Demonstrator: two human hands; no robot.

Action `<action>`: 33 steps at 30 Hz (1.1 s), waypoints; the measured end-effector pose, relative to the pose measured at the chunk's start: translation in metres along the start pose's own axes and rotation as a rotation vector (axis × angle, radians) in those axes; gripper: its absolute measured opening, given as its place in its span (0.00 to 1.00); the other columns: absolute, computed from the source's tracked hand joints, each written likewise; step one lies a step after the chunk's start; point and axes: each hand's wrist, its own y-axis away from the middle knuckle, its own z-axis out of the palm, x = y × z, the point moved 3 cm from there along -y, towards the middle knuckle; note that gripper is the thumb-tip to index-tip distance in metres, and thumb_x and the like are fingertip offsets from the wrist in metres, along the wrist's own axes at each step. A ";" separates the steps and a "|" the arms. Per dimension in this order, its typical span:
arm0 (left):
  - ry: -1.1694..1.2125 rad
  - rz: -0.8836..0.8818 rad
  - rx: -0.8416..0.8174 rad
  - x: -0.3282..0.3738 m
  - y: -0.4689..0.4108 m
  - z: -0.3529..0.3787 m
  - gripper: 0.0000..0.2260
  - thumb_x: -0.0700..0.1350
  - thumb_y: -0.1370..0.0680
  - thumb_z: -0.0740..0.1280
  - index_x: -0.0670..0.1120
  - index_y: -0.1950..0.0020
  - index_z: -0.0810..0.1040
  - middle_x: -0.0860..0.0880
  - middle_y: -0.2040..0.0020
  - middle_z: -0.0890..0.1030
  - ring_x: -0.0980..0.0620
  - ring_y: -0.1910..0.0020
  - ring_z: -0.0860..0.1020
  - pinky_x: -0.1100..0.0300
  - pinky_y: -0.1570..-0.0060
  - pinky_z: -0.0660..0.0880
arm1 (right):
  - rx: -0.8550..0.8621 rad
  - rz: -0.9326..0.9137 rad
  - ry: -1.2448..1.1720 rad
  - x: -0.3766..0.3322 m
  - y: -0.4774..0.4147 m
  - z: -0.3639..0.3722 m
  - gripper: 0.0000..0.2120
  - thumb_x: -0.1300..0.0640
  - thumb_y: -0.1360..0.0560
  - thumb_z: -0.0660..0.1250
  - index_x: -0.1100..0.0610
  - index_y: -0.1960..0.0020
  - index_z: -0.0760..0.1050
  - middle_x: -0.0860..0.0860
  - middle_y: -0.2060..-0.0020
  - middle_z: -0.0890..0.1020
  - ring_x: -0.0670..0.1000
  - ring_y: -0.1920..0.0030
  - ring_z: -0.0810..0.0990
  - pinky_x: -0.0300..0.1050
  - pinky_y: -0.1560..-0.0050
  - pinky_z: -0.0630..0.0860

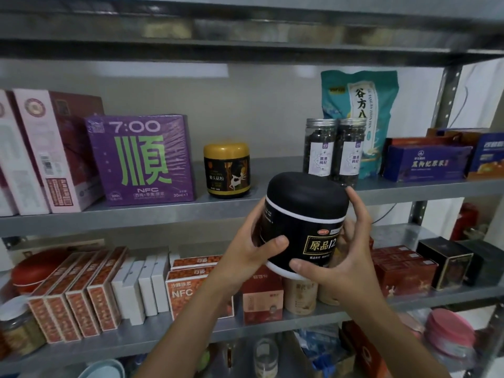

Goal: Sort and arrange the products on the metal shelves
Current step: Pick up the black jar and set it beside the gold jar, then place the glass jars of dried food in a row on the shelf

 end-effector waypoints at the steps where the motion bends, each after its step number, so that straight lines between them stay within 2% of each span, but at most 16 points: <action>1: -0.067 0.010 0.005 0.003 -0.002 -0.003 0.38 0.62 0.31 0.73 0.54 0.24 0.63 0.54 0.29 0.72 0.54 0.29 0.70 0.57 0.35 0.72 | 0.028 -0.019 0.003 0.001 -0.002 0.001 0.57 0.50 0.45 0.82 0.32 0.26 0.52 0.37 0.32 0.70 0.41 0.33 0.72 0.33 0.42 0.75; 4: -0.408 0.017 0.167 0.014 -0.010 -0.018 0.39 0.74 0.33 0.64 0.62 0.25 0.59 0.60 0.23 0.59 0.60 0.24 0.57 0.49 0.26 0.60 | 0.102 -0.055 0.016 0.003 -0.012 0.005 0.57 0.50 0.45 0.82 0.32 0.26 0.52 0.42 0.28 0.66 0.44 0.30 0.70 0.42 0.37 0.75; 6: -0.611 0.064 0.262 0.025 -0.018 -0.033 0.39 0.76 0.31 0.56 0.62 0.24 0.56 0.62 0.22 0.52 0.61 0.23 0.50 0.52 0.26 0.53 | 0.137 -0.076 0.019 0.003 -0.024 0.007 0.57 0.52 0.44 0.82 0.32 0.26 0.51 0.41 0.27 0.64 0.42 0.29 0.68 0.45 0.35 0.73; 7: -0.720 0.103 0.296 0.030 -0.024 -0.041 0.38 0.75 0.29 0.55 0.59 0.23 0.55 0.61 0.22 0.50 0.59 0.23 0.48 0.53 0.27 0.51 | 0.150 -0.094 0.031 0.003 -0.031 0.009 0.57 0.54 0.43 0.82 0.33 0.26 0.51 0.40 0.27 0.63 0.41 0.29 0.67 0.44 0.34 0.73; 9: -1.029 0.167 0.364 0.040 -0.039 -0.058 0.34 0.65 0.24 0.59 0.53 0.21 0.56 0.53 0.20 0.48 0.52 0.22 0.45 0.51 0.28 0.49 | 0.169 -0.123 0.048 0.002 -0.046 0.012 0.57 0.56 0.42 0.81 0.34 0.25 0.50 0.39 0.27 0.62 0.40 0.28 0.65 0.45 0.32 0.71; 12: -1.389 0.125 0.368 0.047 -0.058 -0.083 0.34 0.48 0.23 0.68 0.48 0.21 0.56 0.46 0.20 0.52 0.46 0.21 0.48 0.50 0.26 0.48 | 0.207 -0.131 0.075 0.004 -0.068 0.020 0.57 0.58 0.41 0.81 0.36 0.25 0.50 0.44 0.26 0.61 0.44 0.26 0.63 0.56 0.29 0.68; 14: -1.425 0.087 0.311 0.047 -0.063 -0.095 0.35 0.44 0.25 0.71 0.46 0.22 0.58 0.44 0.22 0.60 0.45 0.23 0.56 0.48 0.23 0.52 | 0.226 -0.120 0.115 0.008 -0.079 0.025 0.57 0.59 0.41 0.82 0.37 0.25 0.50 0.47 0.26 0.60 0.47 0.26 0.61 0.59 0.28 0.66; 17: -1.413 0.103 0.311 0.049 -0.064 -0.102 0.34 0.42 0.27 0.74 0.45 0.25 0.64 0.45 0.27 0.68 0.45 0.27 0.64 0.47 0.26 0.60 | 0.232 -0.106 0.190 0.017 -0.092 0.033 0.57 0.61 0.40 0.82 0.36 0.26 0.50 0.47 0.26 0.59 0.48 0.26 0.60 0.55 0.26 0.64; 19: -1.414 0.112 0.325 0.050 -0.066 -0.102 0.33 0.42 0.28 0.75 0.45 0.26 0.66 0.45 0.29 0.70 0.44 0.29 0.66 0.48 0.27 0.61 | 0.225 -0.098 0.222 0.024 -0.097 0.038 0.58 0.62 0.40 0.82 0.37 0.25 0.49 0.46 0.28 0.59 0.46 0.27 0.60 0.45 0.28 0.63; 23: -1.433 0.135 0.342 0.051 -0.068 -0.103 0.32 0.41 0.29 0.76 0.45 0.27 0.68 0.45 0.30 0.72 0.44 0.30 0.67 0.49 0.29 0.63 | 0.232 -0.098 0.268 0.034 -0.105 0.046 0.58 0.62 0.39 0.81 0.37 0.24 0.48 0.44 0.28 0.58 0.39 0.30 0.57 0.20 0.38 0.57; 25: -1.451 0.156 0.347 0.050 -0.069 -0.103 0.32 0.41 0.30 0.76 0.45 0.28 0.68 0.45 0.32 0.73 0.44 0.32 0.69 0.48 0.31 0.65 | 0.248 -0.102 0.295 0.037 -0.110 0.051 0.58 0.63 0.38 0.80 0.36 0.25 0.46 0.49 0.26 0.57 0.36 0.32 0.56 0.15 0.41 0.55; 26: -1.461 0.167 0.351 0.050 -0.069 -0.103 0.32 0.41 0.31 0.77 0.44 0.29 0.69 0.44 0.33 0.73 0.43 0.33 0.69 0.48 0.32 0.66 | 0.248 -0.099 0.306 0.039 -0.114 0.053 0.58 0.63 0.37 0.80 0.36 0.25 0.45 0.50 0.25 0.56 0.37 0.30 0.56 0.17 0.39 0.54; 28: -1.479 0.182 0.358 0.049 -0.068 -0.103 0.33 0.41 0.32 0.78 0.44 0.29 0.70 0.44 0.34 0.74 0.43 0.34 0.71 0.48 0.34 0.68 | 0.229 -0.076 0.342 0.041 -0.121 0.059 0.57 0.62 0.36 0.79 0.40 0.23 0.44 0.52 0.25 0.54 0.44 0.25 0.52 0.32 0.30 0.54; 29: -1.491 0.182 0.360 0.048 -0.069 -0.103 0.33 0.41 0.33 0.78 0.43 0.30 0.70 0.44 0.35 0.75 0.43 0.35 0.71 0.48 0.34 0.69 | 0.223 -0.061 0.370 0.043 -0.125 0.060 0.57 0.61 0.35 0.79 0.43 0.21 0.44 0.53 0.24 0.52 0.47 0.24 0.50 0.40 0.28 0.54; 30: -1.505 0.175 0.360 0.048 -0.069 -0.103 0.34 0.41 0.33 0.78 0.43 0.30 0.70 0.44 0.35 0.75 0.43 0.35 0.71 0.48 0.34 0.68 | 0.222 -0.045 0.398 0.046 -0.128 0.061 0.57 0.61 0.35 0.79 0.45 0.21 0.44 0.53 0.24 0.50 0.48 0.24 0.49 0.44 0.28 0.53; 33: -1.517 0.172 0.359 0.046 -0.070 -0.102 0.34 0.41 0.34 0.79 0.42 0.30 0.71 0.43 0.35 0.75 0.42 0.35 0.72 0.47 0.31 0.68 | 0.227 -0.023 0.462 0.052 -0.138 0.062 0.57 0.60 0.35 0.79 0.48 0.21 0.43 0.53 0.24 0.48 0.44 0.26 0.47 0.45 0.29 0.51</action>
